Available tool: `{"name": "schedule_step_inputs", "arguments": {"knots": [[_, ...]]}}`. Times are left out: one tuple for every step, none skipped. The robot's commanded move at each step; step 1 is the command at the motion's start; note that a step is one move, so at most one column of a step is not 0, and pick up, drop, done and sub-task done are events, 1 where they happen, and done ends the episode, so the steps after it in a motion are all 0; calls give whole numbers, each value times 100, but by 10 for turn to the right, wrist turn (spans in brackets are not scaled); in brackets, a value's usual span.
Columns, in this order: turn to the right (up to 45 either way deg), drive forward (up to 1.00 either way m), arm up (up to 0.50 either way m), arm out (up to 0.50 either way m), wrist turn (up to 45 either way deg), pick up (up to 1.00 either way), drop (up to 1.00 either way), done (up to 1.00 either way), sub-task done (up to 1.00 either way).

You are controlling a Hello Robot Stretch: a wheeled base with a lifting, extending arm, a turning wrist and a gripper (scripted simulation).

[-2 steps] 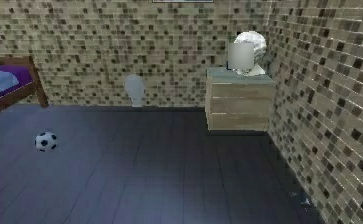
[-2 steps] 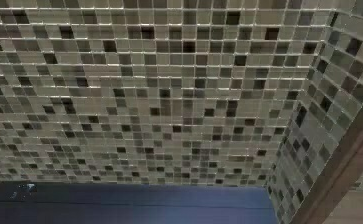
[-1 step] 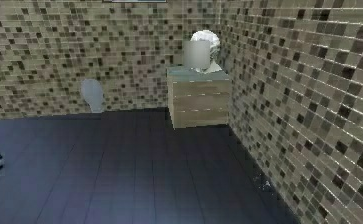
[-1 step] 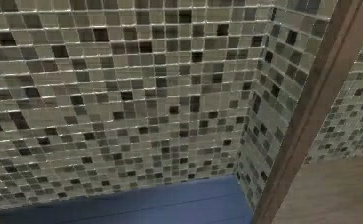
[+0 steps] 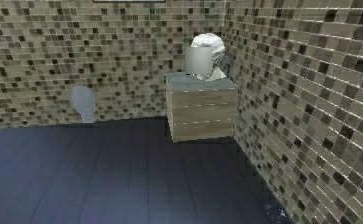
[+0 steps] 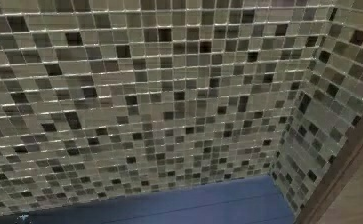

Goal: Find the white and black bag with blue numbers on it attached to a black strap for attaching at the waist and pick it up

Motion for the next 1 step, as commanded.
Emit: {"name": "schedule_step_inputs", "arguments": {"knots": [[-450,0,0,0,0,0,0,0,0]]}}
